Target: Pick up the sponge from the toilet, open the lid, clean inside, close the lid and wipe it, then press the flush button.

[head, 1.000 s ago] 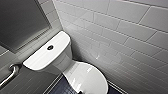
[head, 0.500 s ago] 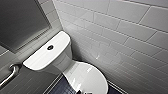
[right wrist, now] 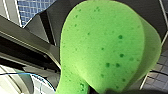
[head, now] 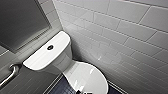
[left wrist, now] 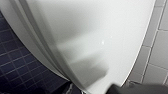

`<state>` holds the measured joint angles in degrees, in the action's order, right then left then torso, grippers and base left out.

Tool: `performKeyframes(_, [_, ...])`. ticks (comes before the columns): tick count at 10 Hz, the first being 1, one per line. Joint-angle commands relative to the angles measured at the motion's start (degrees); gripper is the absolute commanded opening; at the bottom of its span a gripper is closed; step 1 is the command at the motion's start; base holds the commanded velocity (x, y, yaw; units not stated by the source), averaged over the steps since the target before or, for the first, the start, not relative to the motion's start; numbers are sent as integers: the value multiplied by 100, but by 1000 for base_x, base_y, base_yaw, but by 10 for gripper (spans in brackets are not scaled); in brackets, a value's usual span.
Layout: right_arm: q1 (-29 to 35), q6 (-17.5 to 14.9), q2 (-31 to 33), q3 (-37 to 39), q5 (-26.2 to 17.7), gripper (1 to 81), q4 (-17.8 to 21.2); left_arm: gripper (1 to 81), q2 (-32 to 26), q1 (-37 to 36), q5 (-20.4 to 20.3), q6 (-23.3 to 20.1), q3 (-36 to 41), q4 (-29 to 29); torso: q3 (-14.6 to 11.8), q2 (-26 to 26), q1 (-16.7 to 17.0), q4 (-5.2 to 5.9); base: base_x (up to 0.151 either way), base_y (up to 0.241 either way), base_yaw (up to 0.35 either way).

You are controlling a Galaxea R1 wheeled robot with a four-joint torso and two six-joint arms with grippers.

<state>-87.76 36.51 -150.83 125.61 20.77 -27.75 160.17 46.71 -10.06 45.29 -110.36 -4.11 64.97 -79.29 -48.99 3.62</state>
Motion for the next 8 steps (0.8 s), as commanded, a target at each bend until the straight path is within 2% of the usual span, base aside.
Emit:
performKeyframes(1, [-185, -12, 77, -100, -355, 10, -187, 811, 103, -659, -374, -29, 296, -239, 0, 0, 0, 0, 0, 0, 0])
performKeyframes(4, [-185, -21, 77, -99, -346, 10, -187, 811, 7, -668, -417, -20, 418, -248, 0, 0, 0, 0, 0, 0, 0])
performKeyframes(8, [-185, -30, 60, -91, -346, 10, -187, 811, -398, -703, -726, -29, 1087, -266, 2, 0, 0, 0, 0, 0, 0])
